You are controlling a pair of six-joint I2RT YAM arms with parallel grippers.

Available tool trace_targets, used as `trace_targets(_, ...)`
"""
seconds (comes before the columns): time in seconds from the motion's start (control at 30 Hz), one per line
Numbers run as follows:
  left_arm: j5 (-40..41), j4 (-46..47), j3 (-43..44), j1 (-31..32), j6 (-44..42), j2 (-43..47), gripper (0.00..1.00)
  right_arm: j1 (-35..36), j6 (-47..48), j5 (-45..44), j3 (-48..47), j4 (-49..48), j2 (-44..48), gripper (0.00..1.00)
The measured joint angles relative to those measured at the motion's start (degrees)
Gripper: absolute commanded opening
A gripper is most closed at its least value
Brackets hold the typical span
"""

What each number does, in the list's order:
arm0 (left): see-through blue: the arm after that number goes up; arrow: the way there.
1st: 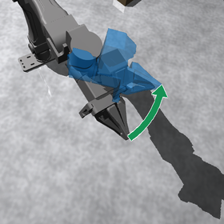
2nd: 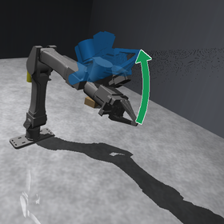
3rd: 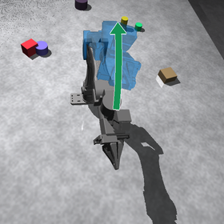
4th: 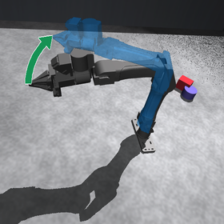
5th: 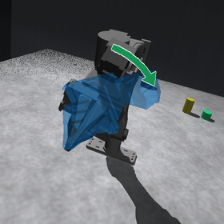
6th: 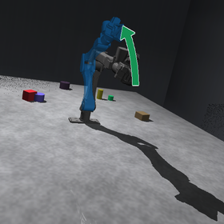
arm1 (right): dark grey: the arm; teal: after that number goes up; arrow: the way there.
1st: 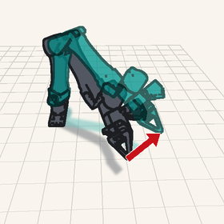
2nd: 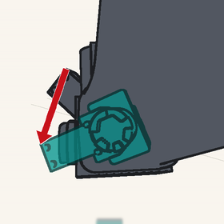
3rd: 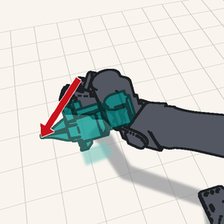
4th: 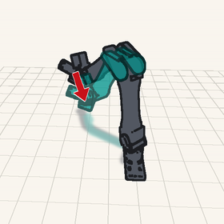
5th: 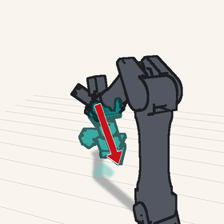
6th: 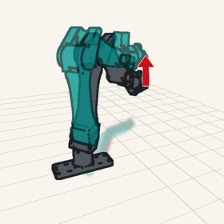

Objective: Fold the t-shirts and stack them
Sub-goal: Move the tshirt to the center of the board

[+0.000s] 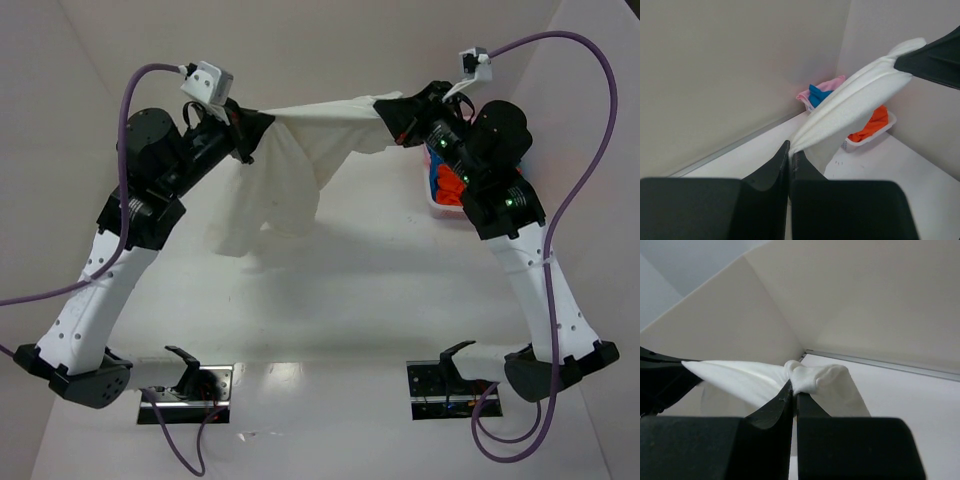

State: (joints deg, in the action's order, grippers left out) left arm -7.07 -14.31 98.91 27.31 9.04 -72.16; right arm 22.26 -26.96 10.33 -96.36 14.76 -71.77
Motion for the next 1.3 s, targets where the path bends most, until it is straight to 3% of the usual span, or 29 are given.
trace_targets(0.3, 0.3, -1.1, -2.4, 0.0, -1.1, 1.2, 0.0, 0.0, 2.6, -0.2, -2.5, 0.2, -1.7, 0.03)
trace_targets(0.8, -4.3, 5.6, -21.6, 0.0, 3.2, 11.3, 0.0, 0.8, 3.9, 0.9, -2.6, 3.5, -1.9, 0.01)
trace_targets(1.3, -2.5, 7.1, -23.4, 0.0, 3.8, 11.6, 0.0, 0.8, 4.5, 0.5, -2.3, 4.6, -1.9, 0.01)
